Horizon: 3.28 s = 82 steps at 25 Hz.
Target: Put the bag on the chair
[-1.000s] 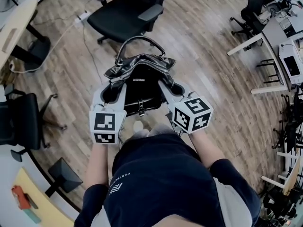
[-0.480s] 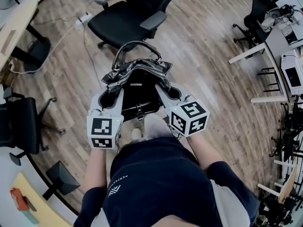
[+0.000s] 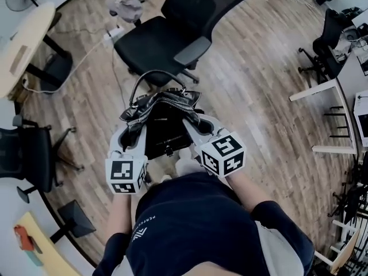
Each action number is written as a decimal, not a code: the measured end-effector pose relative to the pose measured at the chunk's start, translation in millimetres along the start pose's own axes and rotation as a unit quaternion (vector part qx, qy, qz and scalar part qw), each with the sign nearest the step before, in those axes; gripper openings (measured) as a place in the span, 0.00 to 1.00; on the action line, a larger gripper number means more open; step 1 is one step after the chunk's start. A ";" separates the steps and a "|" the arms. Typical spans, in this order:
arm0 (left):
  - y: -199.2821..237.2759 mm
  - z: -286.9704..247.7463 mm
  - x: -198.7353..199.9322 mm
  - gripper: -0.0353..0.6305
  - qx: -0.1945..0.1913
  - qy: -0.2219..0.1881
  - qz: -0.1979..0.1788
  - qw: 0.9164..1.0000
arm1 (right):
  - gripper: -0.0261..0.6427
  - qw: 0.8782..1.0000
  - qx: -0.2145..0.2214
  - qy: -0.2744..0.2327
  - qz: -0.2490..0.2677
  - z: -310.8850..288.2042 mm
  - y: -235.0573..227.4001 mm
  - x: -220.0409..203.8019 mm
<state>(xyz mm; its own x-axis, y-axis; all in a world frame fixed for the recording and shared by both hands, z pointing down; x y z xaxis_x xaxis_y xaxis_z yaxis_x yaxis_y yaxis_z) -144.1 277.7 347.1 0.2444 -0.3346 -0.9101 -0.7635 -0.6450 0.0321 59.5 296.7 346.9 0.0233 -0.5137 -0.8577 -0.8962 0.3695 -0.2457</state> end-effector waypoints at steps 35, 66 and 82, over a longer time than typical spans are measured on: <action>190.0 -160.3 78.4 0.24 0.065 0.017 0.025 0.997 | 0.10 0.998 0.048 0.029 0.030 -242.6 -81.1 147.2; 257.4 -378.9 112.0 0.25 0.078 0.060 0.073 0.992 | 0.10 0.994 0.056 0.093 0.030 -404.8 -253.7 212.2; 285.9 -455.5 58.4 0.25 0.075 0.105 0.072 0.989 | 0.11 0.986 0.049 0.160 0.016 -478.8 -303.2 171.6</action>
<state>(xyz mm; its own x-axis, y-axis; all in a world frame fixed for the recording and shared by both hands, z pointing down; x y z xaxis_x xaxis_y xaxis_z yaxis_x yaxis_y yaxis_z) -75.8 -239.2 491.3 0.2335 -0.5608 -0.7943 -0.8754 -0.4768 0.0793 123.1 -274.3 490.4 -0.1593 -0.7123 -0.6836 -0.8464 0.4549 -0.2768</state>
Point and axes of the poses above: the fingertips, and each gripper's own axes: z backward along the fingers, y to its left, x out of its top, the point moved 7 cm from there along z, backward along the fingers, and after that the axes turned 5 degrees about -x, right-handed, at the moved point
